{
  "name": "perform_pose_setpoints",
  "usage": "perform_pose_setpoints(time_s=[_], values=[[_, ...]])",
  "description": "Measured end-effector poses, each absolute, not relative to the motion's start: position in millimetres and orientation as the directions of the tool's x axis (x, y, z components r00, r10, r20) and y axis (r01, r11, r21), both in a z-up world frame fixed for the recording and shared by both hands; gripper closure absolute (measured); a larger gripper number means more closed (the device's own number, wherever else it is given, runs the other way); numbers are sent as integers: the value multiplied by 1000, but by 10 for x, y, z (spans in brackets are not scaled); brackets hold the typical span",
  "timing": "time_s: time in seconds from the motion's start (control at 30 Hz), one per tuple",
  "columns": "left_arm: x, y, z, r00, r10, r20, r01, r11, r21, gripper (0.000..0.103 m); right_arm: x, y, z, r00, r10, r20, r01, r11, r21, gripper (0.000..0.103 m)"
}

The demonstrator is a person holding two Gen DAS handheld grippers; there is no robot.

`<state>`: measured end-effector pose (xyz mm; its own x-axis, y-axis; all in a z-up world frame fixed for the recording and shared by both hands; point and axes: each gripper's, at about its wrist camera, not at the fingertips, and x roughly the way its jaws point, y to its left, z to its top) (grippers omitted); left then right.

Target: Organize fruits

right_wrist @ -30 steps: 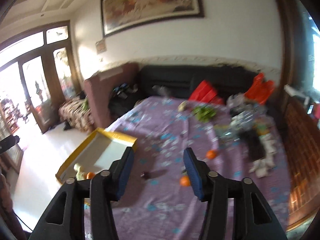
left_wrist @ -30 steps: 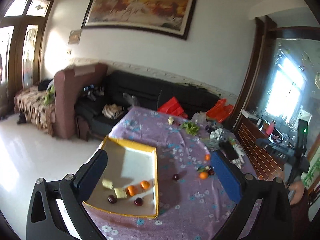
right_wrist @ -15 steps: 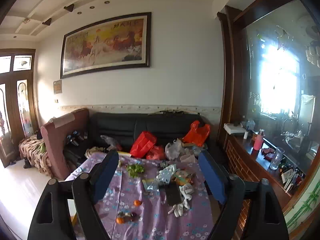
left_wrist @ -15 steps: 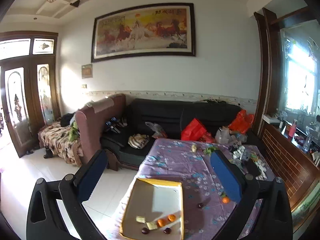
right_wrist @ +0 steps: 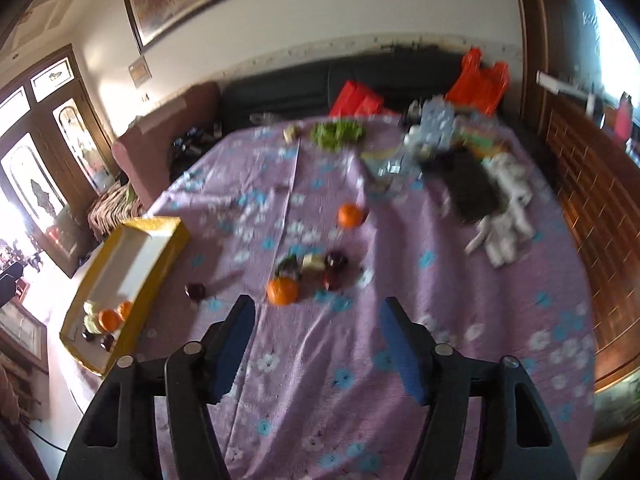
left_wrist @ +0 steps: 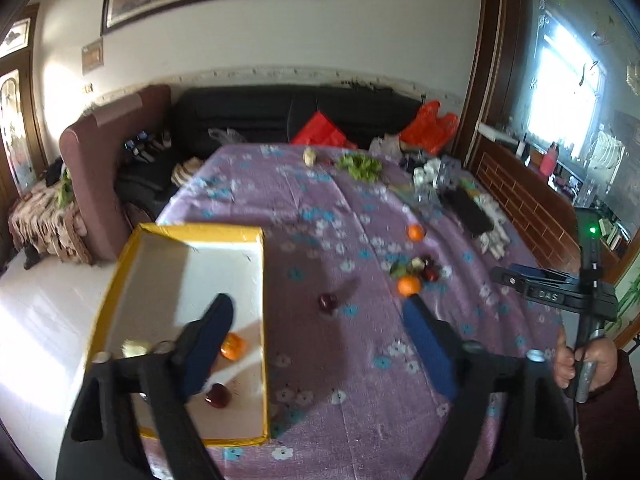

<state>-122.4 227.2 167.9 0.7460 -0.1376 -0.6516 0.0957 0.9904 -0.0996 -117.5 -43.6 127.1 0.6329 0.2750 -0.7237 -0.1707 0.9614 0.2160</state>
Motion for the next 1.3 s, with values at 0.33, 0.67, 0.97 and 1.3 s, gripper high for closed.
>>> perform_pose_setpoints(time_s=[0.33, 0.67, 0.97, 1.3], values=[[-566, 2192, 955, 610, -134, -781, 46, 990, -135, 50, -569, -423, 603, 555, 332, -762, -146, 941, 304, 40], [-140, 2098, 544, 573, -99, -813, 44, 995, -90, 51, -148, -302, 296, 549, 269, -791, -133, 963, 235, 46], [148, 2060, 322, 545, -115, -830, 38, 993, -113, 51, -156, -217, 258, 576, 235, -783, -182, 971, 157, 51], [267, 1732, 160, 557, -21, -830, 89, 995, 35, 77, -154, -282, 244, 592, 225, -774, -171, 973, 152, 80]])
